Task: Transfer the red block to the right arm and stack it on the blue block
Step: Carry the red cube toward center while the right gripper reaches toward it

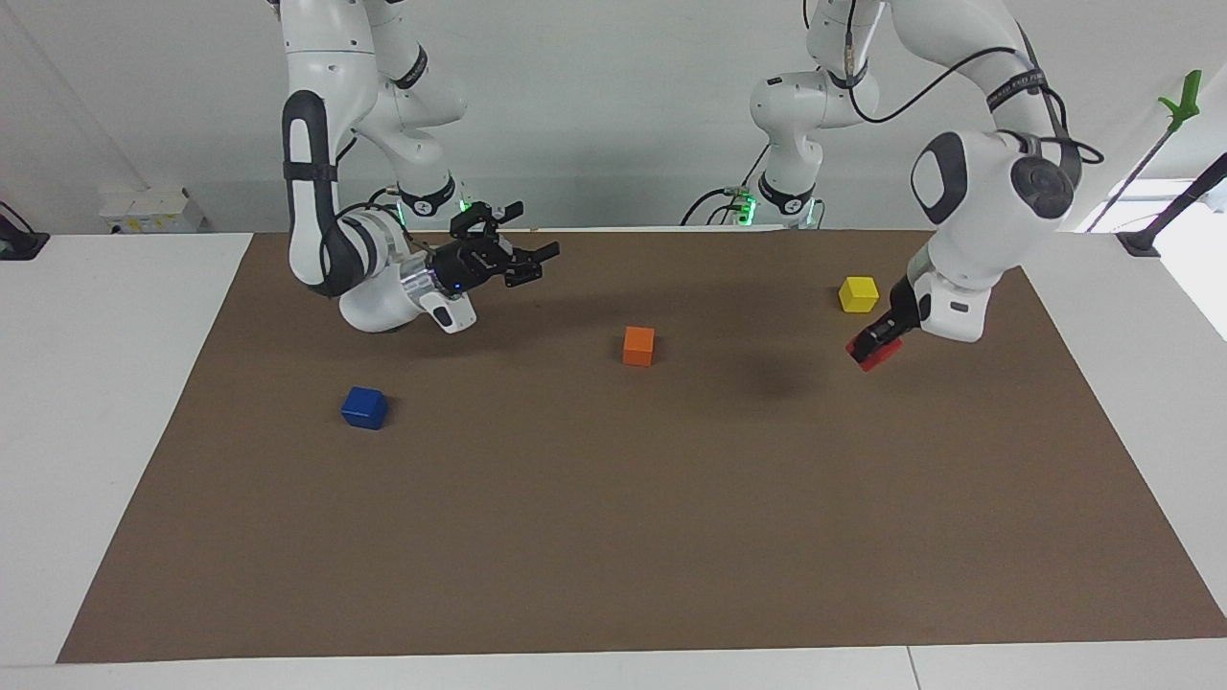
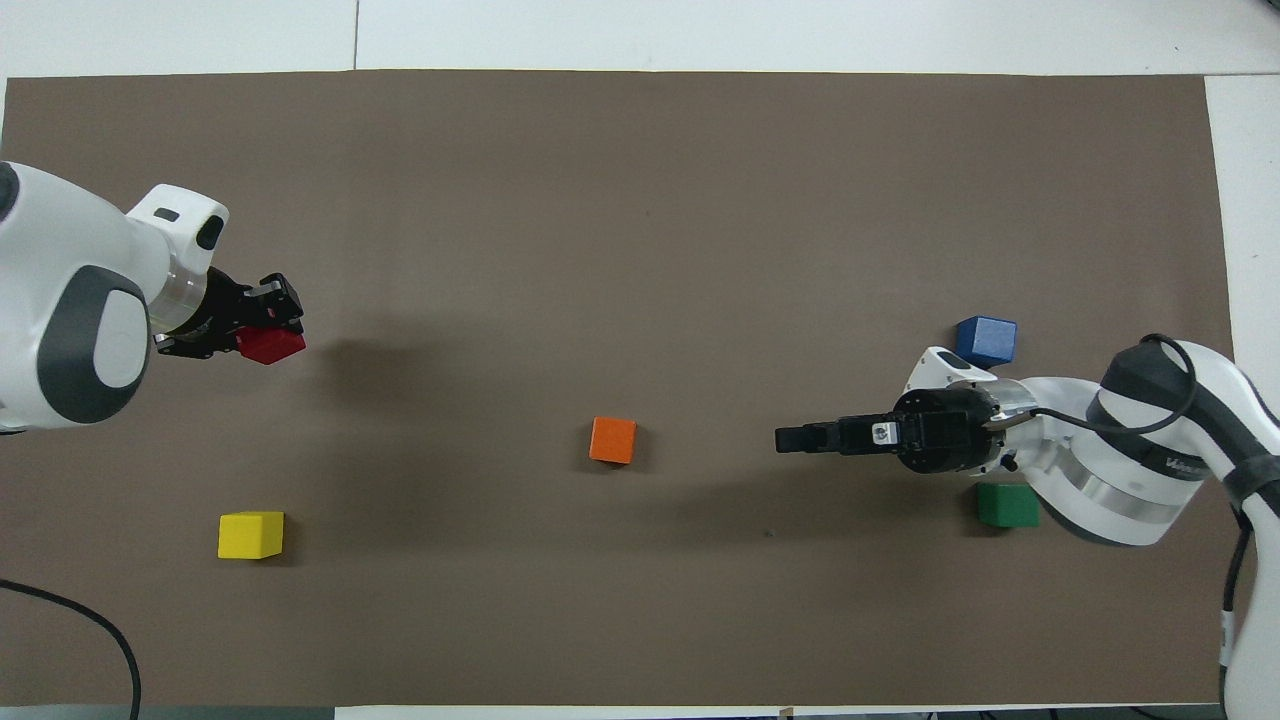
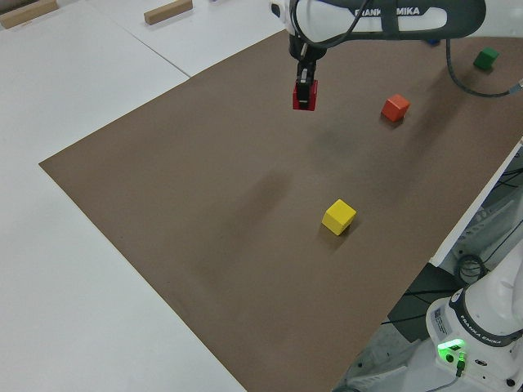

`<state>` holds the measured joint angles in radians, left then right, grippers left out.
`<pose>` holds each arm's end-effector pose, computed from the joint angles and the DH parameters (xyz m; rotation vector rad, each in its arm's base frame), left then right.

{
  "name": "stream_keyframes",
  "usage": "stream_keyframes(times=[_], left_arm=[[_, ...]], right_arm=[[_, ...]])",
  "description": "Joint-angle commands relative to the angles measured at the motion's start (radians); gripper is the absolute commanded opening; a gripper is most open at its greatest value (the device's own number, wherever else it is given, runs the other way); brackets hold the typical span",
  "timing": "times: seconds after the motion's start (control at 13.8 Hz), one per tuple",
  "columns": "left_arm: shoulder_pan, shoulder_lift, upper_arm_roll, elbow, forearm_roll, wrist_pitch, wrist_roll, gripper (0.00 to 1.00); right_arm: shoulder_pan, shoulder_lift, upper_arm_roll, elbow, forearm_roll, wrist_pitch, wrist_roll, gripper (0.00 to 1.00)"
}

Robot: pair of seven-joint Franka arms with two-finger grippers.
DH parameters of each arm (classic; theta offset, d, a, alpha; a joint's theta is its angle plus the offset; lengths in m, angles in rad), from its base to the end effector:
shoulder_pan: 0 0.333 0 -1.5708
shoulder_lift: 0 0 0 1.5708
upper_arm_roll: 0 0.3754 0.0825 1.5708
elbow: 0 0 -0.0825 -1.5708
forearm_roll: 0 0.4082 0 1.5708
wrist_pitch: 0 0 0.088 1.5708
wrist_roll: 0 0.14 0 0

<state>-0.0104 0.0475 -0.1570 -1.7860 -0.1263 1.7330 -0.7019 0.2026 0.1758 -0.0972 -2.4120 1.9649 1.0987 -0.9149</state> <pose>0.5789 -0.1121 0.5310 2.9374 0.8462 -0.2232 0.4740 0.2050 0.4029 -0.9854 -0.0108 0.0631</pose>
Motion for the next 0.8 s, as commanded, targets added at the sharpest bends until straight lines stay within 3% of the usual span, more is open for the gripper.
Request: stream_keyframes(times=[0.0, 0.36, 0.51, 0.72], left_arm=[[-0.056, -0.024, -0.07, 0.147, -0.065, -0.169, -0.282, 0.0], [-0.057, -0.104, -0.238, 0.171, -0.208, -0.155, -0.849, 0.0], [-0.059, -0.106, -0.268, 0.168, -0.291, -0.081, -1.106, 0.0], [-0.069, -0.132, -0.296, 0.096, -0.369, 0.092, -1.273, 0.0]], right_arm=[[0.064, -0.015, -0.003, -0.032, 0.113, -0.037, -0.022, 1.0], [0.135, 0.022, 0.001, -0.048, 0.239, -0.126, -0.031, 1.0], [0.184, 0.048, 0.001, -0.058, 0.302, -0.173, -0.039, 1.0], [0.248, 0.057, 0.001, -0.067, 0.379, -0.187, -0.065, 1.0]])
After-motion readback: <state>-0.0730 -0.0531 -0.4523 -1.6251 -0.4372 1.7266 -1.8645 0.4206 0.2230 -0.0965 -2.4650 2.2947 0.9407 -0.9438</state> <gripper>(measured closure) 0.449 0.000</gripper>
